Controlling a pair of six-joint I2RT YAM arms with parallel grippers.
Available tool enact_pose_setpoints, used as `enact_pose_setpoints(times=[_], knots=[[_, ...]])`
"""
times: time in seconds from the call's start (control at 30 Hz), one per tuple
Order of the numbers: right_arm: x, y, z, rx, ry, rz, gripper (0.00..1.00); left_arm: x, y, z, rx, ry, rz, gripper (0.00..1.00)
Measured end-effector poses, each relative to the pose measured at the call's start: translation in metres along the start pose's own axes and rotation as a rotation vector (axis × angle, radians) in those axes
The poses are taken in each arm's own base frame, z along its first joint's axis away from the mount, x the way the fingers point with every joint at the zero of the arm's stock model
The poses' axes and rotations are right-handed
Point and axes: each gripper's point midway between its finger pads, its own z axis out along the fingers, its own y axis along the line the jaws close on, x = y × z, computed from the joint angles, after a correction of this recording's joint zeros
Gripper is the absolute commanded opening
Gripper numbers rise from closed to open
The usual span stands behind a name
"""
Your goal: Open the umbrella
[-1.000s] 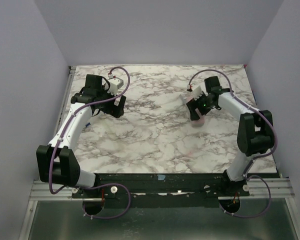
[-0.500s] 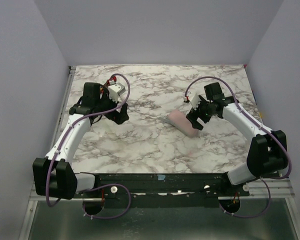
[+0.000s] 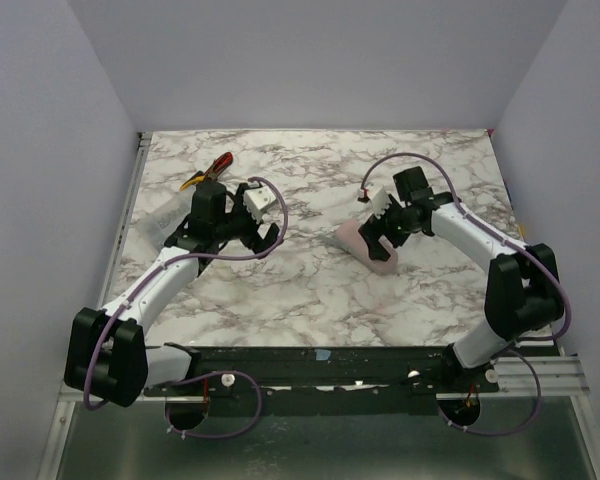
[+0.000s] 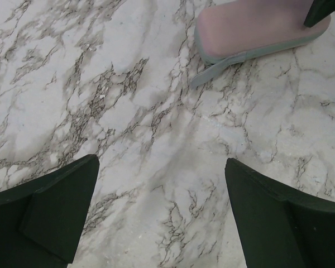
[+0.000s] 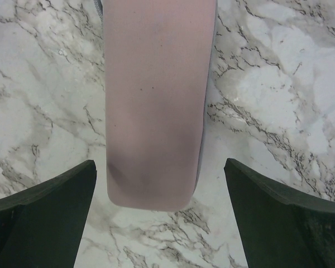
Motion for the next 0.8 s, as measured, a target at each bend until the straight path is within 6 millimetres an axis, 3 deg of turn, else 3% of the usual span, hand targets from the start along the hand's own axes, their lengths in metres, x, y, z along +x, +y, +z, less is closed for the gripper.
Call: enact_pose_setpoints(times=[0.2, 0.37, 0.53, 0.67, 0.8], knots=[[0.017, 0.006, 0.023, 0.008, 0.044, -0.029, 0.79, 0.002, -0.007, -0.003, -0.037, -0.049, 0.013, 0.88], [0.033, 0.014, 0.027, -0.022, 0.049, -0.152, 0.64, 0.002, -0.038, -0.002, 0.011, -0.094, 0.055, 0.78], [0.042, 0.024, 0.023, -0.070, 0.026, -0.329, 0.57, 0.011, -0.073, 0.012, 0.072, -0.095, 0.074, 0.68], [0.043, 0.031, 0.023, -0.116, -0.004, -0.465, 0.55, 0.007, -0.086, 0.030, 0.087, -0.103, 0.057, 0.63], [0.044, 0.036, 0.022, -0.145, -0.033, -0.579, 0.54, 0.022, -0.098, 0.054, 0.096, -0.063, -0.026, 0.59]])
